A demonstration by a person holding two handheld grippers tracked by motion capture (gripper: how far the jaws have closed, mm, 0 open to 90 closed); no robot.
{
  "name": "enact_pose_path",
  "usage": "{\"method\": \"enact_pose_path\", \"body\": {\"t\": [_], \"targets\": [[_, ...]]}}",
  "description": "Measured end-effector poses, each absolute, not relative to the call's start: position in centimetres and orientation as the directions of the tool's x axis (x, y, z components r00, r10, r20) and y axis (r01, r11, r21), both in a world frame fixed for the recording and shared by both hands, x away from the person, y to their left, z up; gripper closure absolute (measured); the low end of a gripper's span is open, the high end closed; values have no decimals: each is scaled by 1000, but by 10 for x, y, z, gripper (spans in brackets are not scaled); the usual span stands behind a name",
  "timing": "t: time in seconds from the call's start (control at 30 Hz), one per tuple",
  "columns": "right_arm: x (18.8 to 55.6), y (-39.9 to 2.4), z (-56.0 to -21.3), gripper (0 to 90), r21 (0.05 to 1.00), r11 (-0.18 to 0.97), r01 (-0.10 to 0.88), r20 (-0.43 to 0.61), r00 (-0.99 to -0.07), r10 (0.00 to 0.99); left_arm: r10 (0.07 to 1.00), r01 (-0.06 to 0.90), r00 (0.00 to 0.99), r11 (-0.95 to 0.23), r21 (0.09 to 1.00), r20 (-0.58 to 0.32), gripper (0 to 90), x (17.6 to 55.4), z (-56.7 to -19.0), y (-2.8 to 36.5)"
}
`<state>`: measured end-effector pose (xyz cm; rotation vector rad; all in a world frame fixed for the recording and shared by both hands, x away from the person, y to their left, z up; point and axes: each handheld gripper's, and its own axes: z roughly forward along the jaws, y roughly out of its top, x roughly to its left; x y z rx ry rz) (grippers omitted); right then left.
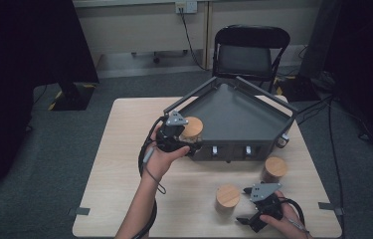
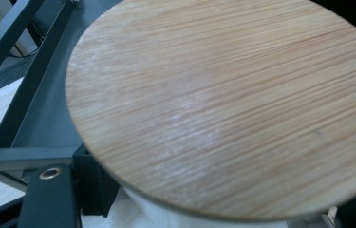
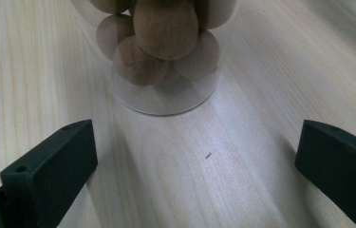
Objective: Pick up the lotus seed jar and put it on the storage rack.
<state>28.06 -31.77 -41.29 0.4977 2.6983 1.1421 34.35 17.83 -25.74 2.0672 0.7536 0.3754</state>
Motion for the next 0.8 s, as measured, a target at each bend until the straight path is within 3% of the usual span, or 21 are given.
{"method": "enact_pose_path", "body": {"t": [0.8], "targets": [[281, -318, -413, 0, 721, 651, 237, -25, -930, 367, 689, 410, 725, -425, 807, -6, 258, 370, -256, 160]]}}
